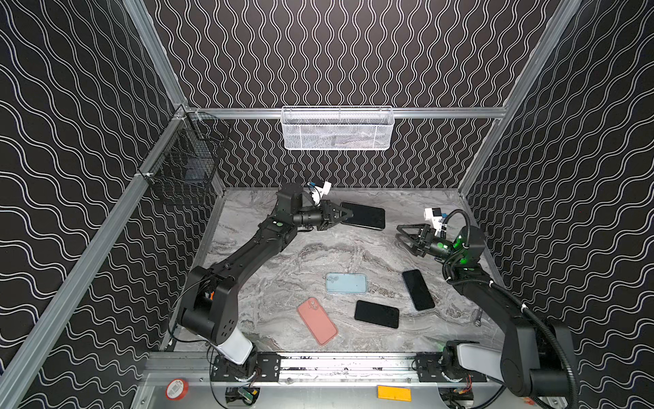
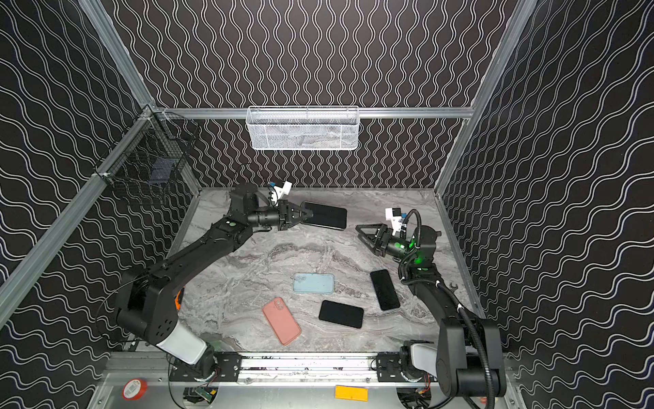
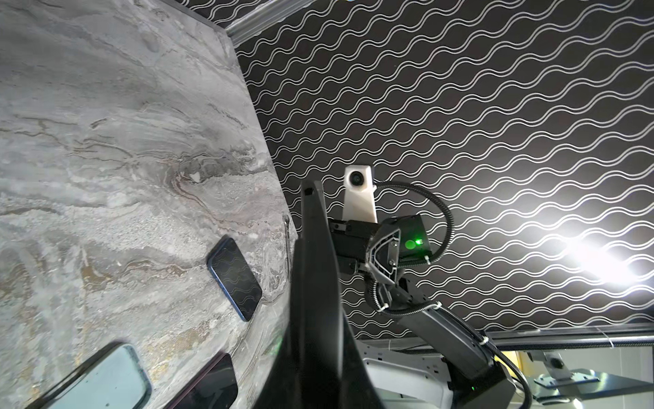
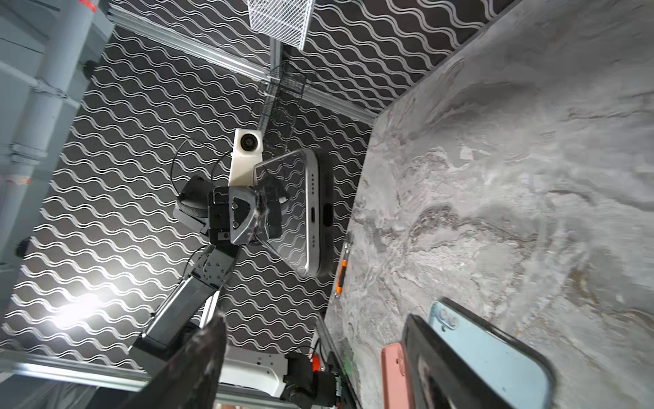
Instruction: Put the phone into the phone case
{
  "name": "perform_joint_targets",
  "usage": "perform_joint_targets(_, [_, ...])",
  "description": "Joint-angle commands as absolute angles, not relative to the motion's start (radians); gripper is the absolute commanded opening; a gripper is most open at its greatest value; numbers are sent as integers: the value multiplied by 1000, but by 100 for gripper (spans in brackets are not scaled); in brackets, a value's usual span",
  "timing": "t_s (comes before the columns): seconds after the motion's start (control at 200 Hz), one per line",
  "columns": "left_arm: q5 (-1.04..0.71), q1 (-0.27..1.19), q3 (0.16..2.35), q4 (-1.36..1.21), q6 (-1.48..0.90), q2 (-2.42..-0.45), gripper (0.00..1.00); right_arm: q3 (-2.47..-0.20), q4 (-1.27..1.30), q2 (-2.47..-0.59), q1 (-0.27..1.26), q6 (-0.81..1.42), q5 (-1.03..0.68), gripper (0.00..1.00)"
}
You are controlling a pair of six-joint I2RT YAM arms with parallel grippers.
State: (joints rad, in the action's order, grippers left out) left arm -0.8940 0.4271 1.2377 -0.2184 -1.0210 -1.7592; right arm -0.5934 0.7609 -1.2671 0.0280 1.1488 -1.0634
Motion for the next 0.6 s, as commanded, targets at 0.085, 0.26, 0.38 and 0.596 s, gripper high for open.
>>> perform_joint_targets(0.085, [-913, 449, 1245, -342, -1088, -1765, 0, -605, 1008, -1319, 90, 1271, -1056, 80])
perform_joint_targets(0.26, [-912, 467, 1258, -345, -1098, -1769, 0, -617, 1165, -1379, 113, 1359, -1039, 71])
perform_joint_targets(0.38, [-915, 470, 1265, -336, -1096, -1768, 0, -611, 1265, -1410, 113, 1414, -1030, 58])
perform_joint_targets(0.596, [-918, 470, 1256, -351, -1112, -1770, 0, -595, 1420, -1455, 114, 1505, -1019, 40])
